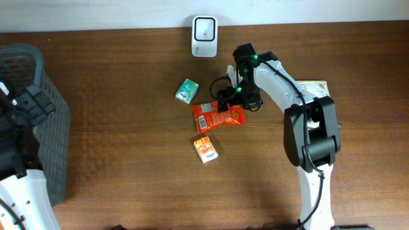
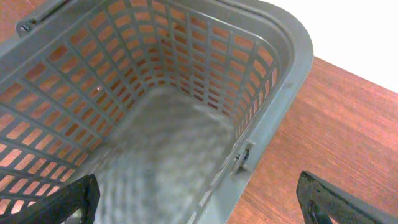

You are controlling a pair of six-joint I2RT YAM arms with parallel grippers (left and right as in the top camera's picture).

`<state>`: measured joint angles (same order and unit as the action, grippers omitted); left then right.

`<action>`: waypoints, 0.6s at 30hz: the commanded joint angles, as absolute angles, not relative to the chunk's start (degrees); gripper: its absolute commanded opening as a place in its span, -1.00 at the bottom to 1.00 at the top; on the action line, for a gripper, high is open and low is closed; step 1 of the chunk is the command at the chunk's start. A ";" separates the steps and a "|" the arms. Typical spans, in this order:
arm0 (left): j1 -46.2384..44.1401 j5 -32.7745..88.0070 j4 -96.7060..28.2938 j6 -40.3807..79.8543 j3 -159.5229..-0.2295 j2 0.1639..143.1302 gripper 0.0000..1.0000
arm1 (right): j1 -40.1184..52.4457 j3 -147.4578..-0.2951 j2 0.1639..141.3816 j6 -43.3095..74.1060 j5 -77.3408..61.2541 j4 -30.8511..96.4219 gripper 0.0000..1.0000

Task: Scan the item barcode
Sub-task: 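Lift the red bag and hold it in front of the scanner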

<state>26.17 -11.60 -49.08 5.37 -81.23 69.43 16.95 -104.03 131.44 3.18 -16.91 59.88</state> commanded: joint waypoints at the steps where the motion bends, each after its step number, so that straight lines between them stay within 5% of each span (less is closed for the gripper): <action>1: 26.44 -11.84 -49.17 4.64 -81.43 69.41 0.98 | 18.46 -100.51 131.70 4.89 -15.40 57.74 0.96; 4: 26.44 -11.84 -49.17 4.64 -81.43 69.41 0.98 | 19.20 -97.10 131.70 6.61 -16.10 54.39 0.68; 6: 26.44 -11.84 -49.17 4.64 -81.43 69.41 0.99 | 19.57 -95.50 131.70 7.03 -16.71 53.21 -0.09; 10: 26.44 -11.84 -49.17 4.64 -81.43 69.41 0.98 | 19.73 -95.04 131.70 7.40 -16.95 53.23 -0.84; 15: 26.44 -11.84 -49.17 4.64 -81.43 69.41 0.98 | 18.17 -95.94 130.91 7.33 -21.47 55.05 -0.92; 18: 26.44 -11.84 -49.17 4.64 -81.43 69.41 0.99 | 14.92 -96.42 127.59 1.21 -36.18 53.34 -0.92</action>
